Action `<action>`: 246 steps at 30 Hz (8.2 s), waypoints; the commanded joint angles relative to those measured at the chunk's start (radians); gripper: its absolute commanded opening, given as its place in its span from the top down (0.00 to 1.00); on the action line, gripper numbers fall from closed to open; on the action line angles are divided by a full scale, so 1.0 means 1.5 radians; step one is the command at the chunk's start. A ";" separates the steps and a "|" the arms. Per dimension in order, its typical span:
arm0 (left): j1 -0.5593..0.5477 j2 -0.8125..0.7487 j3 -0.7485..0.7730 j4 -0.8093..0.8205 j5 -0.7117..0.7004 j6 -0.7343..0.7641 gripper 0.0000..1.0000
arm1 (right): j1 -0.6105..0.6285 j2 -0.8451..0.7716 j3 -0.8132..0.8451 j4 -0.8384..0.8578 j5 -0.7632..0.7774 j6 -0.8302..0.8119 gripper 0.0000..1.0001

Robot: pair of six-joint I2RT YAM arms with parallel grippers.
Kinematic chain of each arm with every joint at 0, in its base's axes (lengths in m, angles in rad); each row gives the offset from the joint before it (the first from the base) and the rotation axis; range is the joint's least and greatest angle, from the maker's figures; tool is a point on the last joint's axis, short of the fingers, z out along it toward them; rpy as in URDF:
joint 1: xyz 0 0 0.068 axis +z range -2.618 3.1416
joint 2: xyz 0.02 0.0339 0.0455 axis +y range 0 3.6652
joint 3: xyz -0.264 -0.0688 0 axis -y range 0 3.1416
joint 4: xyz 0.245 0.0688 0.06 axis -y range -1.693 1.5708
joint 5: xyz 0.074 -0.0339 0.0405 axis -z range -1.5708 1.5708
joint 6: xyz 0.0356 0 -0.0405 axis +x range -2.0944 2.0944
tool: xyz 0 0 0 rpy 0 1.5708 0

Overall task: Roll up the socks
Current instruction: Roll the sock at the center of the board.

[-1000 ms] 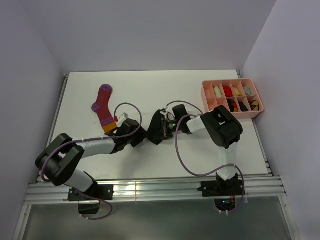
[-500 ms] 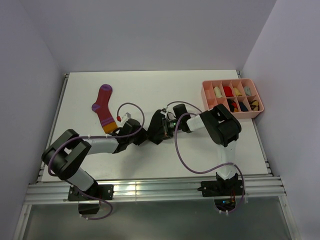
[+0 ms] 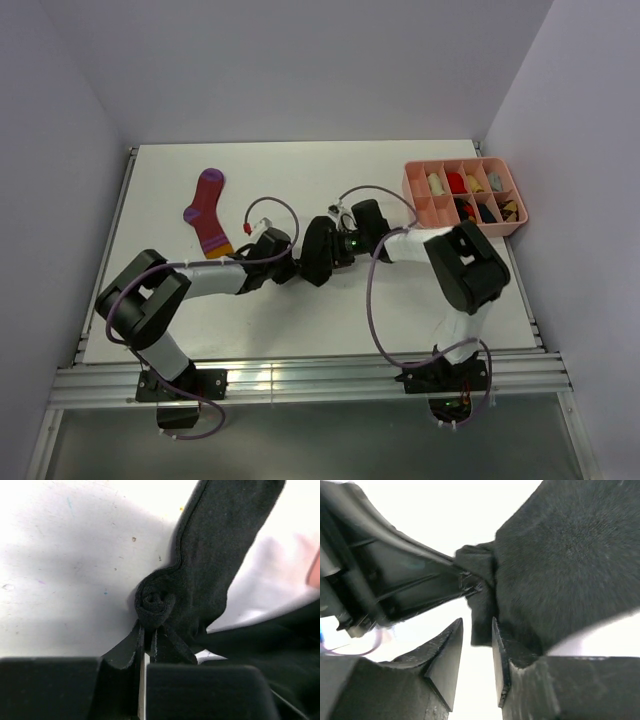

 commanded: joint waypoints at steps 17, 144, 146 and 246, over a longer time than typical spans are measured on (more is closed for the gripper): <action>0.008 0.052 0.140 -0.263 -0.024 0.130 1.00 | 0.248 -0.255 -0.201 0.189 0.524 -0.346 0.48; 0.039 0.013 0.071 -0.162 0.030 0.104 1.00 | 0.354 -0.136 -0.103 0.100 0.634 -0.443 0.51; 0.039 0.012 0.070 -0.158 0.036 0.104 1.00 | 0.357 -0.115 -0.095 0.100 0.647 -0.446 0.51; 0.155 -0.020 0.064 -0.046 -0.007 0.171 0.63 | 0.083 0.123 0.313 -0.409 0.046 -0.339 1.00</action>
